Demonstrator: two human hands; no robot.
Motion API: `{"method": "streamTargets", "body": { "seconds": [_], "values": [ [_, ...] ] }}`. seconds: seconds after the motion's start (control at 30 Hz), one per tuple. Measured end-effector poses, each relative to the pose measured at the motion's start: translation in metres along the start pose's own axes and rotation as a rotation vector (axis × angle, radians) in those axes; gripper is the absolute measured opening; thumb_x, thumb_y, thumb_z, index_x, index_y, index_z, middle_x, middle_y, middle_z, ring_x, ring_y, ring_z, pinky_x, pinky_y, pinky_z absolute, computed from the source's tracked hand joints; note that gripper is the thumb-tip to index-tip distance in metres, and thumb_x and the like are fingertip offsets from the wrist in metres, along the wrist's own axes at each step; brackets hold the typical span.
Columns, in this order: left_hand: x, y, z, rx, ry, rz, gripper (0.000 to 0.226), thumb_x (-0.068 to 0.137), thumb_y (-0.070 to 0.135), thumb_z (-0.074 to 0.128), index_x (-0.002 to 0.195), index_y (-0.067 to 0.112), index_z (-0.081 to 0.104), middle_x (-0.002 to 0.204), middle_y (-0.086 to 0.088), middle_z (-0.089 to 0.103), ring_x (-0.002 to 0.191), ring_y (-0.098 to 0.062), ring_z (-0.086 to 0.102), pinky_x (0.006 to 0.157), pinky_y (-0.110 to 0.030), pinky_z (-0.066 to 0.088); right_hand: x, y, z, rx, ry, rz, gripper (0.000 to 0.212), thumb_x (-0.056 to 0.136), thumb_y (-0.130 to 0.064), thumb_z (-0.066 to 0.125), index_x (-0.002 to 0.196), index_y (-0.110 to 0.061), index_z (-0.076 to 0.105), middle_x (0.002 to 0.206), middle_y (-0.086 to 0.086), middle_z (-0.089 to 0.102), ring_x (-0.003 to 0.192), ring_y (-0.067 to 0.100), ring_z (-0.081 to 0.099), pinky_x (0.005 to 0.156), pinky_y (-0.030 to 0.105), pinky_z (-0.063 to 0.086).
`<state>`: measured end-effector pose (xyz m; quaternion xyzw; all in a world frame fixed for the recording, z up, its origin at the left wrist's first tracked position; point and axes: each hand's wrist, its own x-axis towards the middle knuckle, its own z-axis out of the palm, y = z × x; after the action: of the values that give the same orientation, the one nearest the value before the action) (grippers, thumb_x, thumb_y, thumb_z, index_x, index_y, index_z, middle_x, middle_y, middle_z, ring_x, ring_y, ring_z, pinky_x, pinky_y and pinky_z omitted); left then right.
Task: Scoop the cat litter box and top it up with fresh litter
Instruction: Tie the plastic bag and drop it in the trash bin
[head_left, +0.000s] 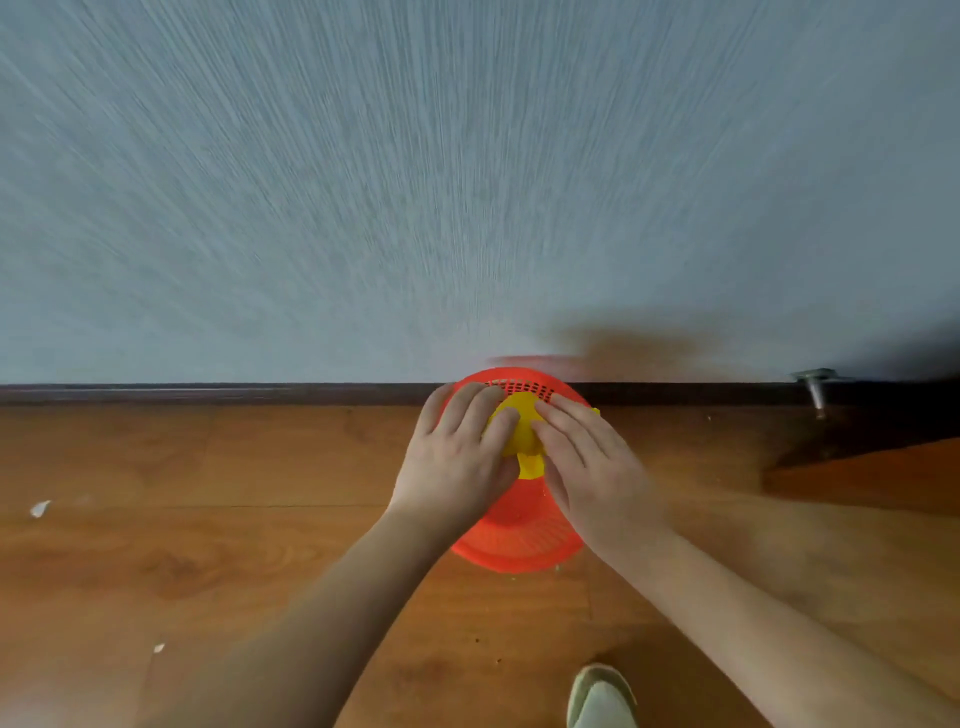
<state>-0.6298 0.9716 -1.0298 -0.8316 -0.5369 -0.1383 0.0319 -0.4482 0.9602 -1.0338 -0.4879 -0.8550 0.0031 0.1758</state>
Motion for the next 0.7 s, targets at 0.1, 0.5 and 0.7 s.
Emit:
{"method": "streamTargets", "body": {
  "seconds": [0.1,0.5,0.7],
  "values": [
    [-0.006,-0.008,0.027,0.006,-0.006,0.017,0.031,0.077,0.028,0.063,0.102,0.012,0.064,0.116,-0.010,0.065,0.112,-0.033,0.059,0.102,-0.046,0.039,-0.005,0.004,0.027,0.001,0.060,-0.006,0.029,0.091,-0.008,0.058,0.119,-0.003,0.063,0.131,0.010,0.059,0.129,0.025,0.049,0.106,0.041,0.041],
    [-0.011,-0.017,0.075,0.064,-0.196,0.064,0.027,0.077,0.027,0.059,0.098,0.009,0.065,0.114,-0.013,0.067,0.112,-0.034,0.061,0.101,-0.045,0.045,-0.007,0.009,0.081,-0.081,-0.071,0.105,0.028,0.081,-0.013,0.063,0.108,-0.006,0.065,0.108,0.009,0.069,0.115,0.027,0.059,0.099,0.041,0.048],
    [-0.013,-0.022,0.080,0.127,-0.317,0.052,0.044,0.083,0.038,0.043,0.110,0.012,0.066,0.123,-0.015,0.065,0.120,-0.035,0.058,0.104,-0.046,0.043,-0.008,0.002,0.086,-0.136,-0.166,0.139,0.035,0.075,-0.012,0.077,0.108,-0.009,0.067,0.111,0.008,0.069,0.112,0.027,0.062,0.103,0.042,0.045]
  ]
}}
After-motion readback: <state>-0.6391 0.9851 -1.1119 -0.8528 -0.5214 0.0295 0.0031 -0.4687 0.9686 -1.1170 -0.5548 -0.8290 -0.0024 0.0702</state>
